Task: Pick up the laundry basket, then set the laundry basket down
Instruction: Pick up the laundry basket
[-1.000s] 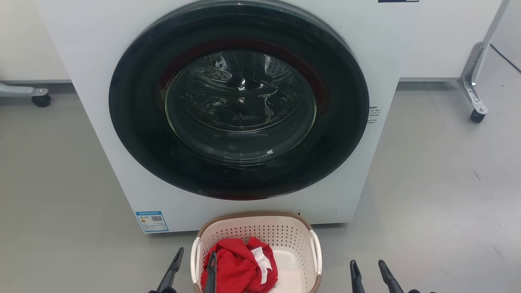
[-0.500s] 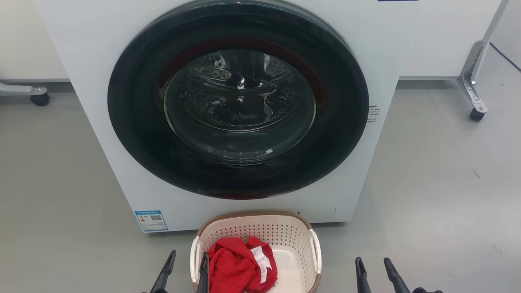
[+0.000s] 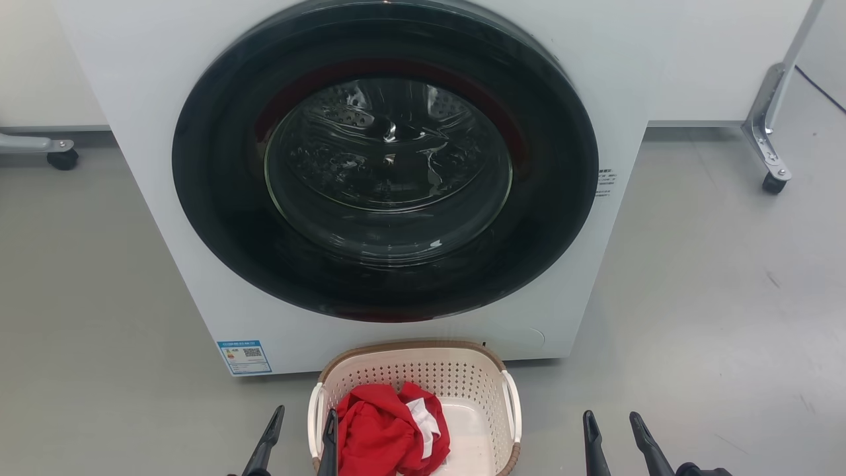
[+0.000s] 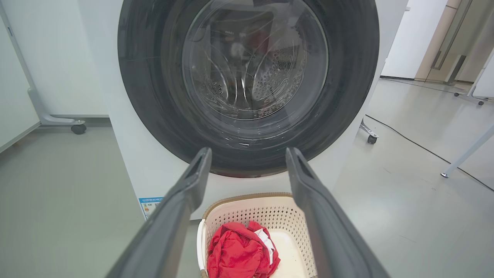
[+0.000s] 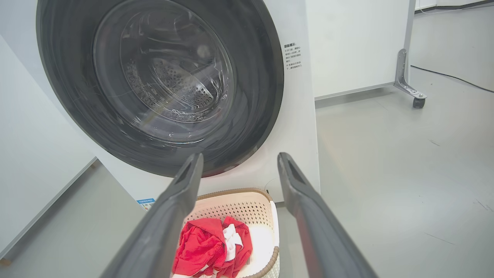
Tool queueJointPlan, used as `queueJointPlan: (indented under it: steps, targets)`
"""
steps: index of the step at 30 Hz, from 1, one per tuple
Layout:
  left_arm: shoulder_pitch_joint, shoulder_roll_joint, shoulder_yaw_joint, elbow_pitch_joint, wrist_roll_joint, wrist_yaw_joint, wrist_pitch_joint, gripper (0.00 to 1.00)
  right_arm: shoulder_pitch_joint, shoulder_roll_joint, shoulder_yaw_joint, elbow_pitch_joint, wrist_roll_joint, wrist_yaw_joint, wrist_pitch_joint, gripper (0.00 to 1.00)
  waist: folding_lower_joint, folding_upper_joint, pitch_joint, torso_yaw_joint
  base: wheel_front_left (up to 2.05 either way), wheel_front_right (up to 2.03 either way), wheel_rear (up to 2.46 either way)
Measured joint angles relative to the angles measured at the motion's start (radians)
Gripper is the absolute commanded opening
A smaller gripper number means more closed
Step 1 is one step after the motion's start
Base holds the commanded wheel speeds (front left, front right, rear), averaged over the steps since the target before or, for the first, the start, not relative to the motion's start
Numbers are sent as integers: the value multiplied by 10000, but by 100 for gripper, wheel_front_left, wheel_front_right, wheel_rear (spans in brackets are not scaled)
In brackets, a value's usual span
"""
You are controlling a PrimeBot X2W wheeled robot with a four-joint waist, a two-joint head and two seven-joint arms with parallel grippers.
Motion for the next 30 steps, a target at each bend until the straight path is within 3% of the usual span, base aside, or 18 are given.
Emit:
queueJointPlan:
  steps: [15, 30]
  targets:
    - [21, -71, 123, -182, 59, -17, 0, 100, 27, 2, -21, -155, -2, 2, 0, 100, 0, 0, 274, 3, 0, 0, 0]
    - [-909, -40, 445, 46, 140, -100, -2, 100, -1049, 0, -186, -33, -4, 105, -2, 100, 1, 0, 1721, -91, 0, 0, 0]
